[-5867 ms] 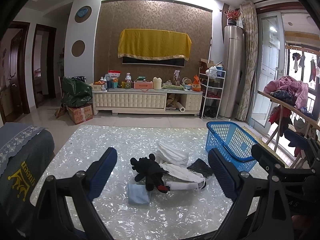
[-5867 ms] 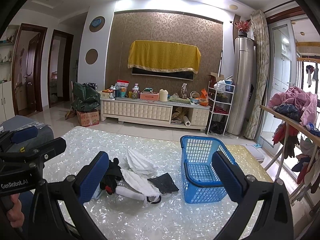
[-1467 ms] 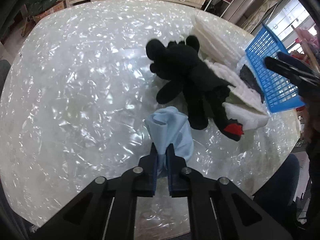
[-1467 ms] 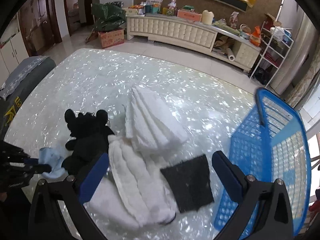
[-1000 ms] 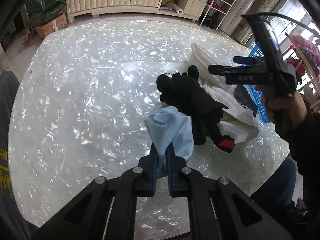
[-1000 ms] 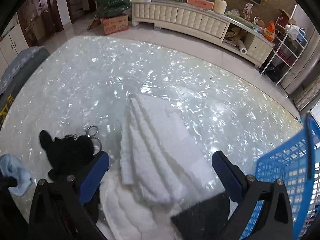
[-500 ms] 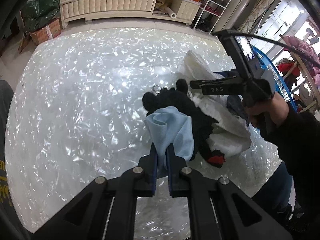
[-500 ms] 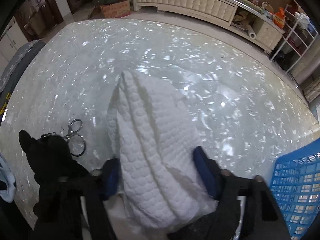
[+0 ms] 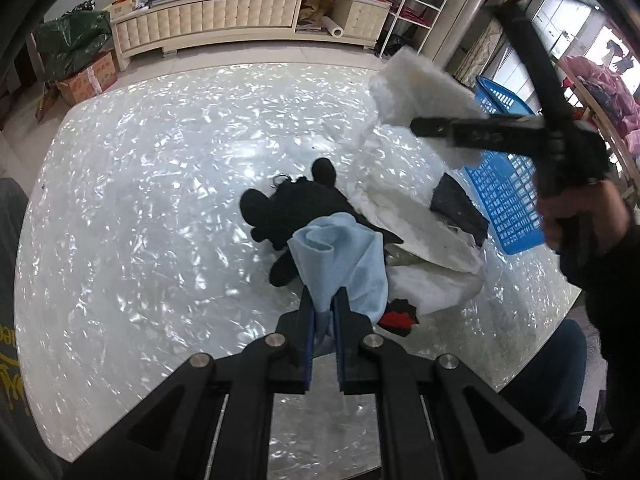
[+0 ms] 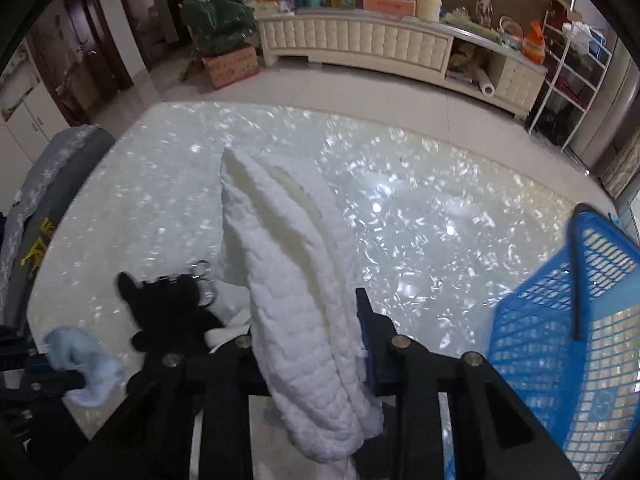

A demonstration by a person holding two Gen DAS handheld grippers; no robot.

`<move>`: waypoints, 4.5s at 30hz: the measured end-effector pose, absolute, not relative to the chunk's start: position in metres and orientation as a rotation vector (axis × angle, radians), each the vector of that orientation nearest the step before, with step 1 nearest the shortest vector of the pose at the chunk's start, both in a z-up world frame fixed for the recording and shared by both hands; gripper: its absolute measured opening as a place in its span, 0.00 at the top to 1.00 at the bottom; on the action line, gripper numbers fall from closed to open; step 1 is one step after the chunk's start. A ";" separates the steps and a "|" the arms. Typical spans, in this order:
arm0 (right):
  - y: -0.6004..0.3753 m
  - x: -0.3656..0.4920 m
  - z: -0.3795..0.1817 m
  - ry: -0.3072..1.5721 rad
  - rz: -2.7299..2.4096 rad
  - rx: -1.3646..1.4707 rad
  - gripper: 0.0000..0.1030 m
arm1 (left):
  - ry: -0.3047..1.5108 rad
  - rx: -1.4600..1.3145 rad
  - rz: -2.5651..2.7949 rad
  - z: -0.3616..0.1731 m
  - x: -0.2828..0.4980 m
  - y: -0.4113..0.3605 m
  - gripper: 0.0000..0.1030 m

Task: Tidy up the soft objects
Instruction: 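Carry the white towel over the blue basket and open the right tool, then carry the light blue cloth into the blue basket and open the left tool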

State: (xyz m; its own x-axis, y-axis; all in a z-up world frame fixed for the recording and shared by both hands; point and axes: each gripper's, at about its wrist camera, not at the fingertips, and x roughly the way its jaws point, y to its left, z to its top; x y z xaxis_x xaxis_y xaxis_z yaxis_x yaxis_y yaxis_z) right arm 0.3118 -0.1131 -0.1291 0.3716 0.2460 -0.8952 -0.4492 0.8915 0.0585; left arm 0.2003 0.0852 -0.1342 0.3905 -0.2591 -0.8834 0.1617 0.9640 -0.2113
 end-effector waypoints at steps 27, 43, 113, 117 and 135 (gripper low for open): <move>-0.277 0.216 -0.055 0.991 0.233 -0.161 0.73 | 1.083 0.093 -0.318 -0.109 0.181 -0.048 0.93; -0.303 0.235 -0.111 1.165 0.186 -0.196 0.73 | 1.094 0.118 -0.371 -0.117 0.199 -0.075 0.93; -0.310 0.150 -0.069 0.869 0.041 0.003 0.00 | 0.912 0.252 -0.418 -0.054 0.235 -0.182 0.93; -0.327 0.146 -0.065 0.853 0.019 0.005 0.00 | 0.929 0.256 -0.473 -0.059 0.241 -0.201 0.93; -0.350 0.146 -0.088 0.853 -0.031 0.043 0.00 | 1.015 0.419 -0.527 -0.104 0.310 -0.264 0.93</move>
